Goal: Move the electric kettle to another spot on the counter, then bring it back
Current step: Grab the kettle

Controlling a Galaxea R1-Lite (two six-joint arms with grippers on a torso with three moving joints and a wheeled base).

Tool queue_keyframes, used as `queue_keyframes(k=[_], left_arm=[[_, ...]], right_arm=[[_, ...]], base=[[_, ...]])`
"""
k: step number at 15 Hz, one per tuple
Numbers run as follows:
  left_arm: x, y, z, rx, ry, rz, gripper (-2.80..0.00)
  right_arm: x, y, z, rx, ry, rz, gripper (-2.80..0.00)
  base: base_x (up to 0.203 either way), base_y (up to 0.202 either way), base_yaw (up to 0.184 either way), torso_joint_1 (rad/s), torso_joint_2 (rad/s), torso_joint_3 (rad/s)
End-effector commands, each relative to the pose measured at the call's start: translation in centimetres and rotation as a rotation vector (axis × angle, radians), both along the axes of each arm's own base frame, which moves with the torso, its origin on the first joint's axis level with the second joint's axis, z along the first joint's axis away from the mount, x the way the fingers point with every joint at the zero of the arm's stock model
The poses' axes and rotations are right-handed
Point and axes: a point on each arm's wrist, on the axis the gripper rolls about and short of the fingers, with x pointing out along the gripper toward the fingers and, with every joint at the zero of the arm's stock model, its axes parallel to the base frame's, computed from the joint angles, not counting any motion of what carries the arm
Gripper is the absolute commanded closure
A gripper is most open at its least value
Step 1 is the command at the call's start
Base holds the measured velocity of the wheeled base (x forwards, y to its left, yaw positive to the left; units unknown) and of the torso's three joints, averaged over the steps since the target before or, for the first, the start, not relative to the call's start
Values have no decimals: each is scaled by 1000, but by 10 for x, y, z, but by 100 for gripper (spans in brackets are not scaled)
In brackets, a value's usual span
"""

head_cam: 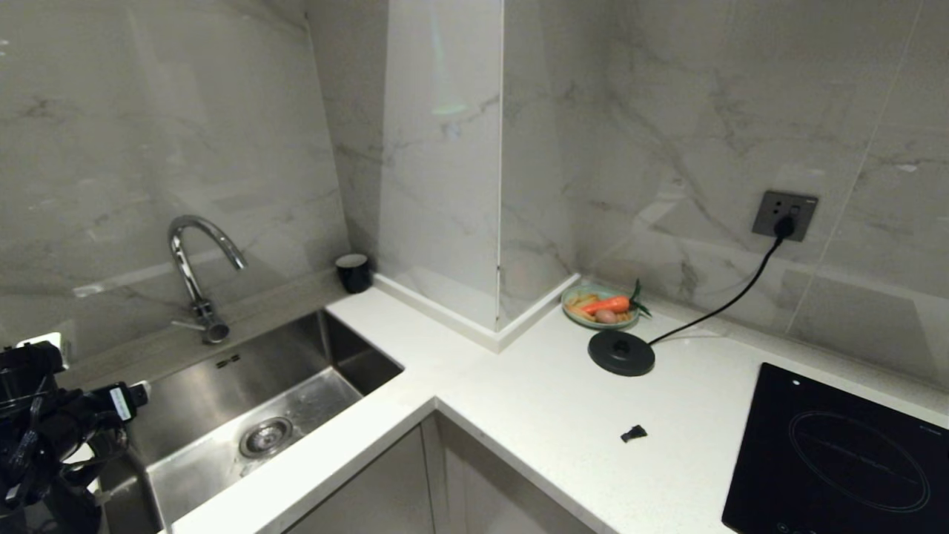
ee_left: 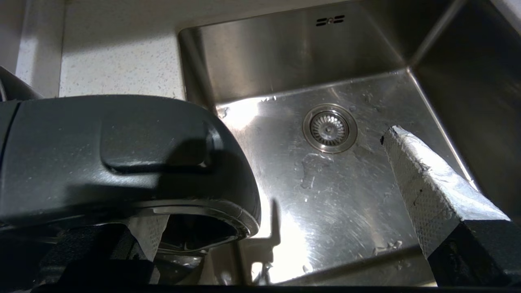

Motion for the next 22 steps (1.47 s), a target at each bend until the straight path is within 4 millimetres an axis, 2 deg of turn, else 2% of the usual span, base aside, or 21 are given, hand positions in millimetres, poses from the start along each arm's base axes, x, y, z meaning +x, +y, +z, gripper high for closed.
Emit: queue_keyframes(k=[1, 22], left_arm=[[-1, 0, -8, -7, 15, 2, -280], [2, 2, -8, 4, -3, 5, -280]], right_arm=[[0, 0, 0, 0, 2, 0, 0], [0, 0, 0, 0, 1, 0, 0]], base=[[0, 0, 0, 0, 0, 0], [0, 0, 0, 0, 0, 0]])
